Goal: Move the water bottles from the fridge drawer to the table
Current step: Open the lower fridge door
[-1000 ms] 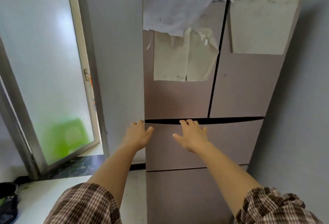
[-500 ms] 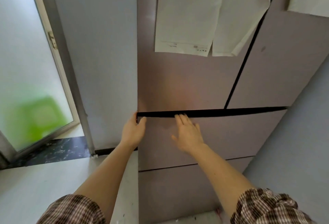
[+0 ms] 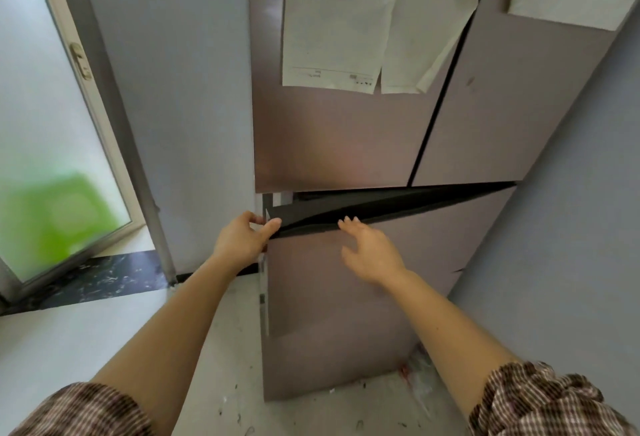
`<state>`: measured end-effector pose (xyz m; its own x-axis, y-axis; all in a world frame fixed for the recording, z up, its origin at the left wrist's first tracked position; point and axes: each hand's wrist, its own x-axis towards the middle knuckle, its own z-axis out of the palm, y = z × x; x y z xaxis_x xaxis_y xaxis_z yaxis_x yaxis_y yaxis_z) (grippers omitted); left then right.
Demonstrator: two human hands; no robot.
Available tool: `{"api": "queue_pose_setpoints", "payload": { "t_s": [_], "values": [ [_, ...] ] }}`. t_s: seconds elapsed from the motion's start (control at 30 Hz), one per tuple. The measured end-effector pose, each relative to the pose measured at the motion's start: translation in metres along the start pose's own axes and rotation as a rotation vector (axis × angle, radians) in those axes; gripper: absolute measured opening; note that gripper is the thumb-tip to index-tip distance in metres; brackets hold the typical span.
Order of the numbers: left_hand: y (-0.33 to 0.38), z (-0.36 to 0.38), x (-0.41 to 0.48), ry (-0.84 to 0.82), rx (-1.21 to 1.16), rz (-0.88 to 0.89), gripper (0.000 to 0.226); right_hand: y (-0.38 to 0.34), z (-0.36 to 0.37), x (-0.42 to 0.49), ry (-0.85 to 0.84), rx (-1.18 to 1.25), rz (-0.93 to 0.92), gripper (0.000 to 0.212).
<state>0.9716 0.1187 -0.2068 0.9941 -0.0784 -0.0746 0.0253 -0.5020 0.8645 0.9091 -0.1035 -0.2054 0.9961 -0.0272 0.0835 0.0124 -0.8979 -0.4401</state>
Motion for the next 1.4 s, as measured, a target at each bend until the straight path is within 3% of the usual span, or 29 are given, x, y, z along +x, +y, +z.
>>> {"api": "queue_pose_setpoints", "payload": {
  "t_s": [0.07,0.2,0.33,0.43,0.53,0.63,0.83,0.93,1.23,1.4],
  "values": [
    [0.006,-0.005,-0.021,-0.204,-0.066,-0.041,0.063,0.007,-0.006,-0.022,0.085,0.065,0.031,0.045],
    [0.016,0.010,-0.067,-0.603,-0.080,0.156,0.070,0.022,-0.010,-0.075,0.372,0.104,0.078,0.025],
    [0.039,0.053,-0.105,-0.842,-0.043,0.262,0.067,0.049,-0.030,-0.114,0.565,0.200,0.256,0.051],
    [0.053,0.095,-0.127,-0.932,-0.053,0.228,0.079,0.074,-0.058,-0.134,0.630,0.362,0.384,0.046],
    [0.061,0.139,-0.141,-0.952,0.006,0.278,0.065,0.095,-0.080,-0.155,0.513,0.330,0.387,0.021],
    [0.068,0.179,-0.148,-0.942,0.084,0.453,0.054,0.119,-0.106,-0.178,0.427,0.296,0.393,0.035],
    [0.092,0.257,-0.159,-0.788,0.338,0.595,0.099,0.169,-0.162,-0.214,0.194,0.138,0.397,0.033],
    [0.112,0.298,-0.163,-0.723,0.382,0.734,0.102,0.194,-0.185,-0.224,0.112,0.001,0.392,0.023],
    [0.172,0.389,-0.173,-0.596,0.673,1.106,0.071,0.282,-0.232,-0.256,0.094,-0.198,0.495,0.030],
    [0.209,0.449,-0.178,-0.578,0.696,1.089,0.071,0.337,-0.243,-0.270,0.152,-0.285,0.566,0.036]
  ]
}}
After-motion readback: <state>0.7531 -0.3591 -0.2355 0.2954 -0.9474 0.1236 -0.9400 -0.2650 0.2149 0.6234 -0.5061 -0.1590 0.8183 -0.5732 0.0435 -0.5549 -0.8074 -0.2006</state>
